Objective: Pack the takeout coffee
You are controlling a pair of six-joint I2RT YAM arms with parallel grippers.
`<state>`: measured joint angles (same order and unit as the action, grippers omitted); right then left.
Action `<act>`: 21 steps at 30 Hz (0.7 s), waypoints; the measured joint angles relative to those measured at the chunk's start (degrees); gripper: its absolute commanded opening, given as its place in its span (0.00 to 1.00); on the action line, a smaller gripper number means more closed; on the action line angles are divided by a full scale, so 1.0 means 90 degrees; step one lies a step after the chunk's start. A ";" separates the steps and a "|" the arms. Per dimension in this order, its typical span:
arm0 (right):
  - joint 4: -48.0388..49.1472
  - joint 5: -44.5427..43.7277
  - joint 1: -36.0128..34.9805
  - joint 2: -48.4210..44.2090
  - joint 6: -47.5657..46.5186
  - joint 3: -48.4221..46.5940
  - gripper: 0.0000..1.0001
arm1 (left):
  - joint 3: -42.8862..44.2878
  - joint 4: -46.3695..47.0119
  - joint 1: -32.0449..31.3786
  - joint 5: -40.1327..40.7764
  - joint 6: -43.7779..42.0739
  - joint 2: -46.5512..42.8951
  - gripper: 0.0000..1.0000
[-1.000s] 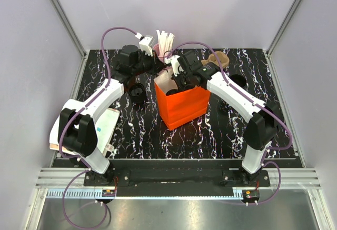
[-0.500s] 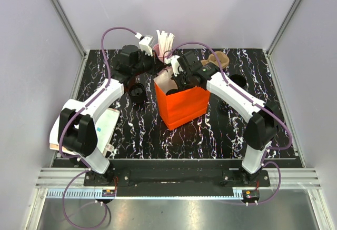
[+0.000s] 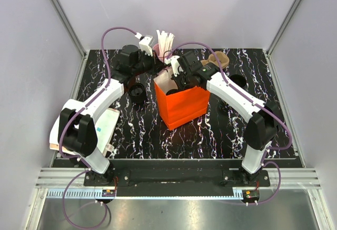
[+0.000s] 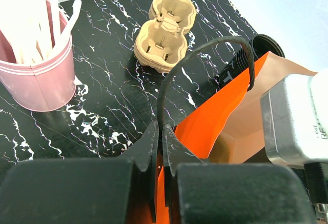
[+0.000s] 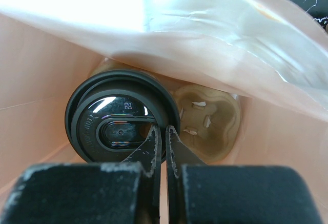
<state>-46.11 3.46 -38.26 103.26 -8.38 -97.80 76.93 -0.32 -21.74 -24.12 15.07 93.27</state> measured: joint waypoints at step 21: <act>0.0002 0.0005 0.0000 0.0000 -0.0041 0.0000 0.15 | 0.0000 0.0000 0.0000 0.0007 0.0005 0.0000 0.00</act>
<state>-46.09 3.51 -38.26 103.26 -8.75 -97.80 76.93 -0.32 -21.74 -24.05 15.11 93.27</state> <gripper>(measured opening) 0.115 0.034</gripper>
